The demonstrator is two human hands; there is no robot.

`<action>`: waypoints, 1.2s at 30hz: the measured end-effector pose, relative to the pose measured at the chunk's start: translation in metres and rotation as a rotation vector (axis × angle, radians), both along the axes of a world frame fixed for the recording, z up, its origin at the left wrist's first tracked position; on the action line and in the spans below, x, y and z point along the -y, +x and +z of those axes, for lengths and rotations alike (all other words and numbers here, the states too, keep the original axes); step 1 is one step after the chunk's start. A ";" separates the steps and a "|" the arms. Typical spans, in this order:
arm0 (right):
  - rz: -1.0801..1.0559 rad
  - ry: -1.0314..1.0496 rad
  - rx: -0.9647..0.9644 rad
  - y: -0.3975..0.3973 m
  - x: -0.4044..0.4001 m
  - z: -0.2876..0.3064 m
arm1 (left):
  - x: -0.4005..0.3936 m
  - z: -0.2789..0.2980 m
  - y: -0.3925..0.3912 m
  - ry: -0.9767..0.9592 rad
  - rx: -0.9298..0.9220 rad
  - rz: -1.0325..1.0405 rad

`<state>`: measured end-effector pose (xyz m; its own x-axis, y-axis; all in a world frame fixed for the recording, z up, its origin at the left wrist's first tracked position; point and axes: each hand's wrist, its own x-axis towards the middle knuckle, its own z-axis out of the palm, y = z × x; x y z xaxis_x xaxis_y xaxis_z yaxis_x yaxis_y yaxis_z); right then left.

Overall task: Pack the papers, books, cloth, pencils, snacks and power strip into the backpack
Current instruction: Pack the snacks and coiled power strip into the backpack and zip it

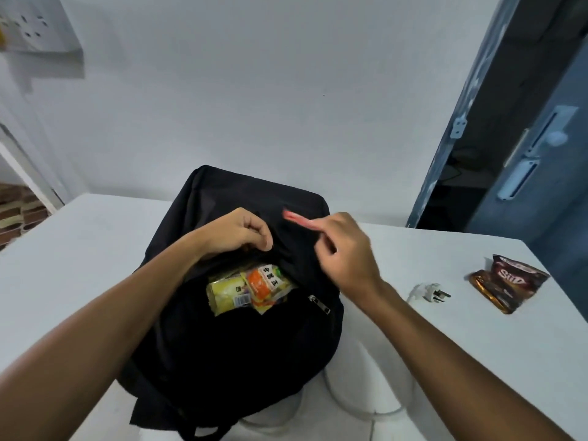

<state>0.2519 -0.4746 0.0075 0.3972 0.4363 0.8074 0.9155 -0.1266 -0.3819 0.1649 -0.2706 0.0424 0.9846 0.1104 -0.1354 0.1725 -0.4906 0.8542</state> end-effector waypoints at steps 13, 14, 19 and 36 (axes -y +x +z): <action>0.088 -0.343 0.623 -0.064 -0.029 -0.036 | -0.011 -0.005 0.004 -0.198 0.045 -0.052; -0.004 -0.391 0.617 -0.062 -0.032 -0.039 | -0.012 -0.006 0.004 -0.238 0.049 -0.055; -0.451 -0.652 0.444 -0.087 -0.051 -0.038 | -0.010 -0.004 -0.001 -0.327 0.092 -0.125; -0.623 -0.748 0.349 -0.103 -0.053 -0.030 | -0.014 -0.011 -0.002 -0.265 0.100 -0.083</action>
<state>0.1486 -0.4217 -0.0227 0.5202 0.6714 0.5278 0.6508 -0.7119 0.2641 0.1626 -0.2569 0.0312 0.9987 0.0026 -0.0509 0.0499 -0.2575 0.9650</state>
